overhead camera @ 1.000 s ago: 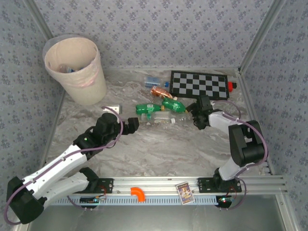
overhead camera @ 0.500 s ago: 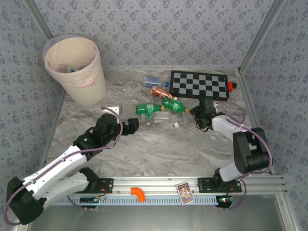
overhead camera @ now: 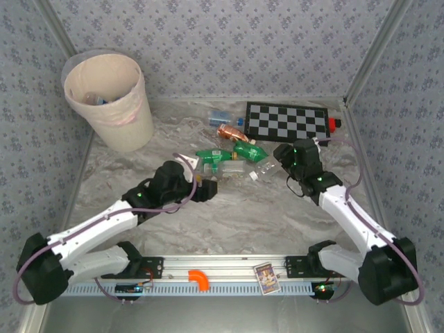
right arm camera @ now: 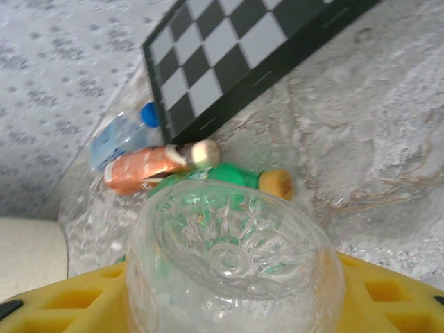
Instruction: Put the plastic bottles in the bin
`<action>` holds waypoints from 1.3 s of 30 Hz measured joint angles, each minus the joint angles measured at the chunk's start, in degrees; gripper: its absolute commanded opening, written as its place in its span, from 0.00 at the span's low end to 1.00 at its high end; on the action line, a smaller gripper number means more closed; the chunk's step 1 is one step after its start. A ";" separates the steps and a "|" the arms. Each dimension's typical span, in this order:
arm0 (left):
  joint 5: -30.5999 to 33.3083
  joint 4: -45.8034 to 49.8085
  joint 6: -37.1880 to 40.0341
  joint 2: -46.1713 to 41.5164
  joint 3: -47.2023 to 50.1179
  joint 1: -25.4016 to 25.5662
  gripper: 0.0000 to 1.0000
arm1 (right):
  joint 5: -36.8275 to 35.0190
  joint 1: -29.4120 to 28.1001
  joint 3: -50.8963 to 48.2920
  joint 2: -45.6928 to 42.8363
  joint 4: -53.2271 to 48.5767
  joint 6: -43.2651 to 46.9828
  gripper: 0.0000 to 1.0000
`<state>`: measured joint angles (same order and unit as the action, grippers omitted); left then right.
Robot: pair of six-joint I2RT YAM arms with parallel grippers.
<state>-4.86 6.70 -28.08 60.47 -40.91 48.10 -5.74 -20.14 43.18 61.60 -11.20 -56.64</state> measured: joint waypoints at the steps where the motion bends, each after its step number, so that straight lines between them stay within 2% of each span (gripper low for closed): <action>1: -0.55 -0.68 0.31 1.53 -1.01 1.36 0.74 | -0.07 -1.03 0.37 -0.81 -0.70 0.72 0.59; 6: -2.71 -5.01 1.29 7.67 -4.79 5.16 0.72 | -0.04 -5.07 2.58 -2.58 -2.47 3.43 0.59; 12: -5.20 -6.97 1.97 14.21 -8.94 5.70 0.71 | 0.96 -8.50 4.50 -2.89 -3.23 6.10 0.58; 15: -6.27 -7.30 2.14 15.91 -10.43 5.75 0.64 | 1.53 -9.33 5.07 -2.91 -3.23 6.97 0.58; 21: -7.96 -8.48 2.60 17.51 -11.06 6.10 0.58 | 1.97 -11.06 5.70 -3.10 -3.13 8.15 0.59; 23: -8.48 -8.61 2.51 17.99 -11.08 6.08 0.50 | 2.10 -11.45 5.84 -3.13 -3.08 8.33 0.59; 27: -9.90 -8.70 2.75 19.12 -11.45 6.64 0.45 | 2.10 -11.67 5.86 -3.13 -2.75 8.70 0.59; 31: -10.40 -8.68 2.67 19.91 -11.89 7.06 0.27 | 2.12 -11.67 5.86 -3.21 -2.78 9.18 0.59; 34: -10.84 -8.70 2.97 20.33 -12.09 7.10 0.20 | 2.03 -11.63 5.86 -3.67 -3.04 9.60 0.64; 39: -10.78 -9.29 2.95 20.22 -12.31 7.43 0.17 | 1.66 -11.56 5.84 -5.25 -3.30 10.36 0.84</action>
<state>-15.64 -2.59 -25.12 80.68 -53.21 55.53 -4.08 -31.70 49.01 56.36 -14.50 -46.28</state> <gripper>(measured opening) 0.254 0.770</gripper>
